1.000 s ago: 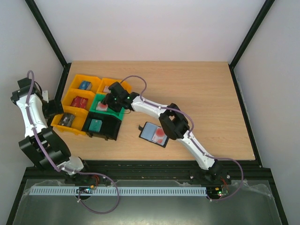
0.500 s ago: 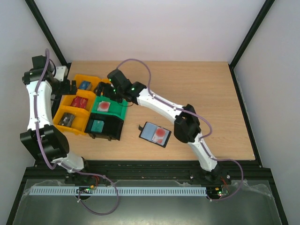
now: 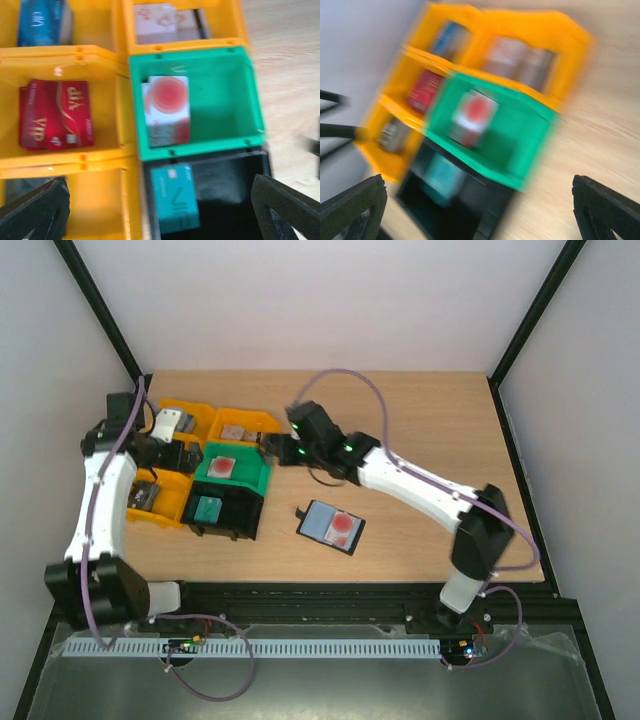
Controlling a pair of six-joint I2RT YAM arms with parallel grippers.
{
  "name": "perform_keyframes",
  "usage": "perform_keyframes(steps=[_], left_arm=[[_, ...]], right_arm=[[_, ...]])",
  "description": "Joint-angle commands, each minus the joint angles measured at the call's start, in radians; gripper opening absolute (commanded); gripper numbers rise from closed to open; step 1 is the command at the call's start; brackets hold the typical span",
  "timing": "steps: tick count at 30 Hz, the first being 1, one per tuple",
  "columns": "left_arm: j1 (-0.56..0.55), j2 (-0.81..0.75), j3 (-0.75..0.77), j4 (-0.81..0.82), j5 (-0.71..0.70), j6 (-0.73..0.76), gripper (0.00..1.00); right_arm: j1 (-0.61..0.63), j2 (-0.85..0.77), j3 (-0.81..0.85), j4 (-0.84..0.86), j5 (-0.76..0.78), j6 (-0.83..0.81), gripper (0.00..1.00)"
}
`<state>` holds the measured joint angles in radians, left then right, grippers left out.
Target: Take the credit cards out of the card holder
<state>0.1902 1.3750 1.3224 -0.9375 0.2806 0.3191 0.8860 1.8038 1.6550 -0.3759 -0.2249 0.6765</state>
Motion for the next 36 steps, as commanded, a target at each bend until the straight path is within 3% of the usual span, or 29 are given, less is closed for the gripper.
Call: perform_keyframes(steps=[1, 5, 7, 10, 14, 21, 28, 36], left_arm=[[-0.042, -0.232, -0.134, 0.115, 0.134, -0.048, 0.99], [-0.143, -0.314, -0.153, 0.111, 0.233, -0.116, 0.99], [-0.241, -0.316, -0.150, 0.140, 0.210, -0.183, 0.99], [-0.464, -0.244, -0.109, 0.167, 0.125, -0.274, 0.99], [-0.607, -0.124, -0.098, 0.190, 0.135, -0.322, 0.98], [-0.753, 0.136, -0.107, 0.258, 0.189, -0.414, 0.90], [-0.821, 0.282, -0.192, 0.374, 0.167, -0.517, 0.96], [-0.827, 0.458, -0.204, 0.411, 0.158, -0.549, 0.99]], right_arm=[[-0.036, -0.275, -0.353, -0.040, 0.222, -0.034, 0.99], [-0.047, -0.470, -0.628, -0.022, 0.233, 0.023, 0.99], [-0.055, -0.502, -0.732, -0.033, 0.247, 0.046, 0.99], [-0.056, -0.506, -0.826, -0.035, 0.259, 0.076, 0.99], [-0.058, -0.478, -0.885, 0.011, 0.252, 0.085, 0.99], [-0.084, -0.330, -0.859, -0.010, 0.234, 0.052, 1.00], [-0.103, -0.336, -0.965, 0.117, 0.071, 0.144, 0.78], [-0.103, -0.283, -0.990, 0.204, 0.035, 0.138, 0.71]])
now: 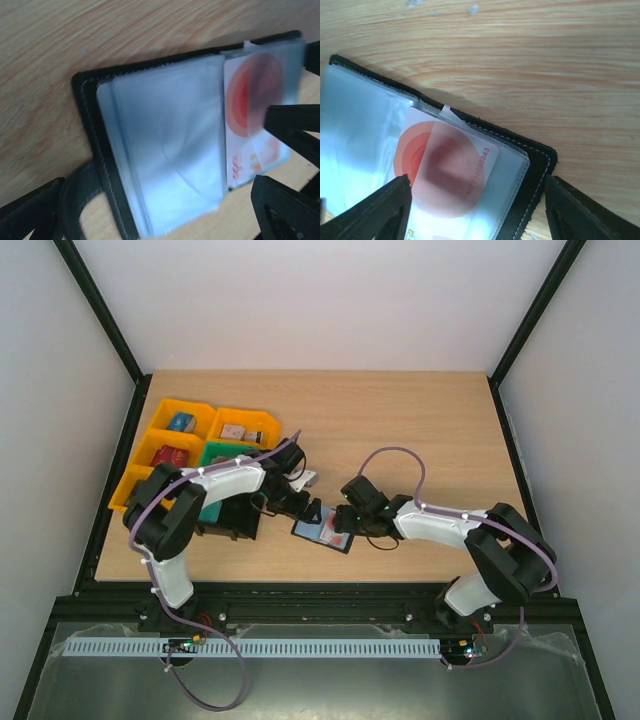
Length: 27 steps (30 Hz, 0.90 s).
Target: Take the credit cards out of the card holder
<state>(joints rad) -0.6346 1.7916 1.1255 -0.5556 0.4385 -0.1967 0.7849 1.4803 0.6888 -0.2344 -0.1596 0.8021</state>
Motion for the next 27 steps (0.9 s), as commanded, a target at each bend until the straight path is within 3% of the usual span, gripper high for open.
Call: perform_keyframes(steps=[1, 6, 14, 18, 24, 27], left_arm=[[-0.002, 0.058, -0.008, 0.033, 0.014, -0.033, 0.99], [-0.002, 0.114, -0.020, 0.048, 0.076, -0.029, 0.96], [-0.007, 0.095, -0.042, 0.080, 0.198, -0.035, 0.67], [-0.007, 0.101, -0.033, 0.076, 0.193, -0.029, 0.67], [0.003, 0.086, -0.026, 0.064, 0.141, -0.012, 0.67], [0.016, 0.072, 0.040, 0.009, 0.082, 0.042, 0.71]], right_arm=[[-0.003, 0.047, -0.026, 0.078, -0.039, 0.013, 0.69], [-0.031, 0.041, -0.070, 0.213, -0.128, 0.040, 0.63], [-0.094, 0.041, -0.155, 0.407, -0.267, 0.105, 0.49], [-0.112, 0.039, -0.193, 0.481, -0.336, 0.129, 0.39], [-0.117, 0.004, -0.190, 0.474, -0.344, 0.125, 0.03], [-0.131, -0.034, -0.192, 0.476, -0.356, 0.128, 0.02]])
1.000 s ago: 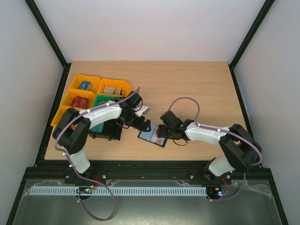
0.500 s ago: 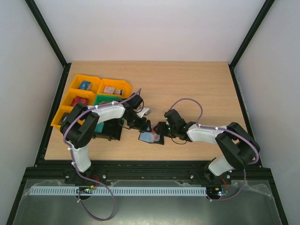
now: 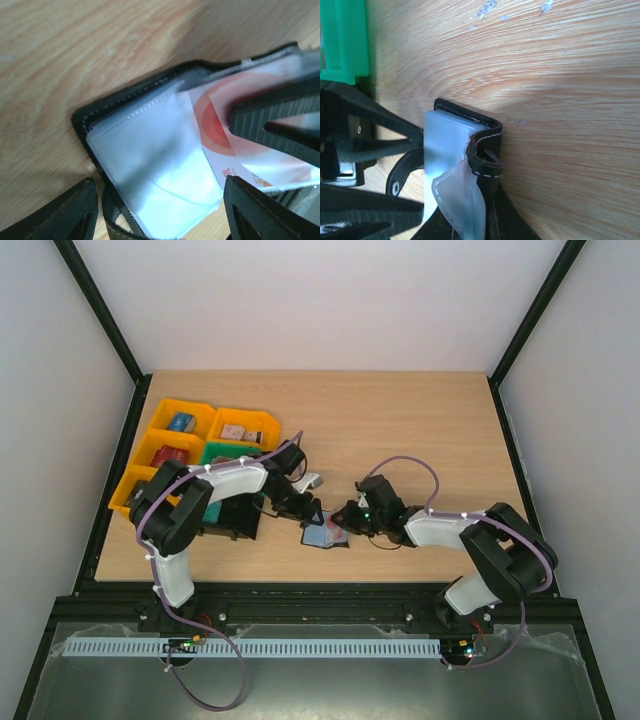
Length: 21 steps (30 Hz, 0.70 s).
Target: Take the credit cards out of the card holder
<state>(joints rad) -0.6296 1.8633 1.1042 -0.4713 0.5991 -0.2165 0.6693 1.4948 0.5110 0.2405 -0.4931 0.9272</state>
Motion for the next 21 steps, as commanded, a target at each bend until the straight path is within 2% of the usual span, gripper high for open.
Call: perform_keyframes(steps=[1, 5, 10, 12, 15, 17, 21], left_arm=[[0.016, -0.002, 0.110, -0.119, -0.115, 0.091, 0.72], [0.065, -0.060, 0.268, -0.266, -0.171, 0.183, 0.74], [0.111, -0.262, 0.351, -0.290, -0.172, 0.229, 0.74], [0.096, -0.324, 0.354, -0.289, -0.101, 0.234, 0.71], [0.068, -0.372, 0.332, -0.285, 0.084, 0.213, 0.70], [0.067, -0.394, 0.316, -0.265, 0.175, 0.188, 0.67], [0.070, -0.420, 0.314, -0.251, 0.186, 0.172, 0.66]], right_arm=[[-0.019, -0.067, -0.015, 0.009, -0.027, 0.005, 0.02], [-0.037, -0.169, -0.006, 0.029, -0.028, 0.017, 0.02], [-0.043, -0.270, 0.002, 0.033, 0.042, 0.042, 0.02], [-0.043, -0.300, -0.024, 0.123, 0.027, 0.085, 0.02], [-0.043, -0.332, -0.081, 0.403, -0.033, 0.194, 0.02], [-0.043, -0.348, -0.108, 0.531, -0.059, 0.253, 0.02], [-0.043, -0.421, -0.132, 0.633, -0.042, 0.280, 0.02]])
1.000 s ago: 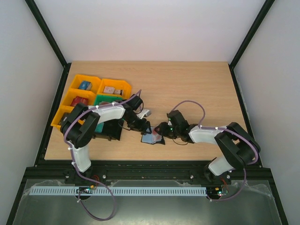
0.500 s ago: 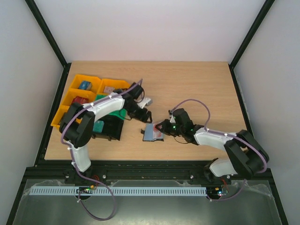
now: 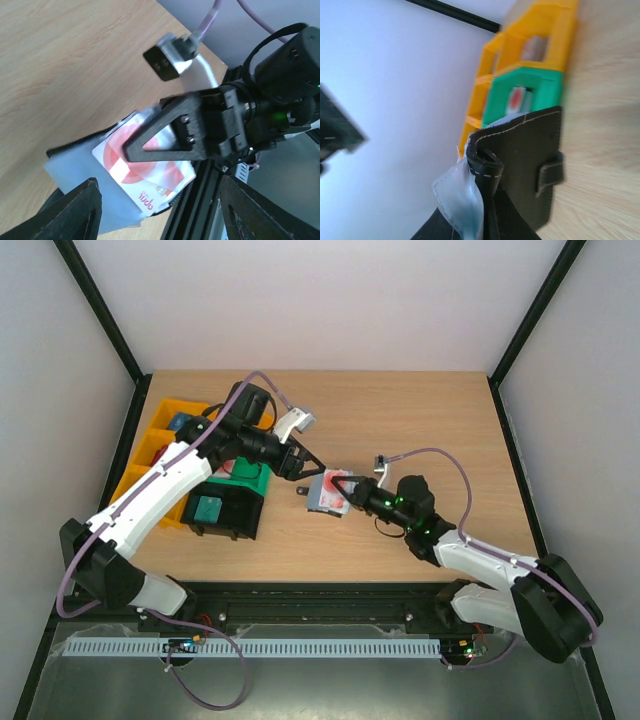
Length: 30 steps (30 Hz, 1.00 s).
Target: Take the credit cards out of the card holder
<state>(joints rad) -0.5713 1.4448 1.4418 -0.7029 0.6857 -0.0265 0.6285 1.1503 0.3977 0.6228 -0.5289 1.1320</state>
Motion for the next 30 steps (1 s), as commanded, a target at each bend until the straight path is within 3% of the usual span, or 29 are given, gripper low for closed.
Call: perform_keyframes(steps=[1, 7, 14, 24, 27, 30], left_arm=[[0.014, -0.006, -0.033, -0.014, 0.109, -0.021, 0.66], [0.014, -0.031, -0.094, 0.028, 0.164, -0.042, 0.56], [0.003, -0.012, -0.051, 0.040, 0.293, -0.074, 0.36], [-0.051, 0.021, -0.062, 0.063, 0.292, -0.097, 0.26], [-0.053, 0.025, -0.063, 0.065, 0.302, -0.098, 0.09], [-0.054, 0.027, -0.065, 0.072, 0.337, -0.096, 0.05]], right_arm=[[-0.003, -0.091, -0.017, 0.255, -0.001, 0.069, 0.02], [-0.003, -0.104, -0.030, 0.385, -0.059, 0.093, 0.02], [-0.003, -0.055, 0.021, 0.403, -0.089, 0.078, 0.02], [-0.003, -0.023, 0.026, 0.484, -0.128, 0.097, 0.02], [-0.002, -0.031, 0.029, 0.457, -0.129, 0.072, 0.02], [-0.003, -0.039, 0.030, 0.436, -0.120, 0.059, 0.02]])
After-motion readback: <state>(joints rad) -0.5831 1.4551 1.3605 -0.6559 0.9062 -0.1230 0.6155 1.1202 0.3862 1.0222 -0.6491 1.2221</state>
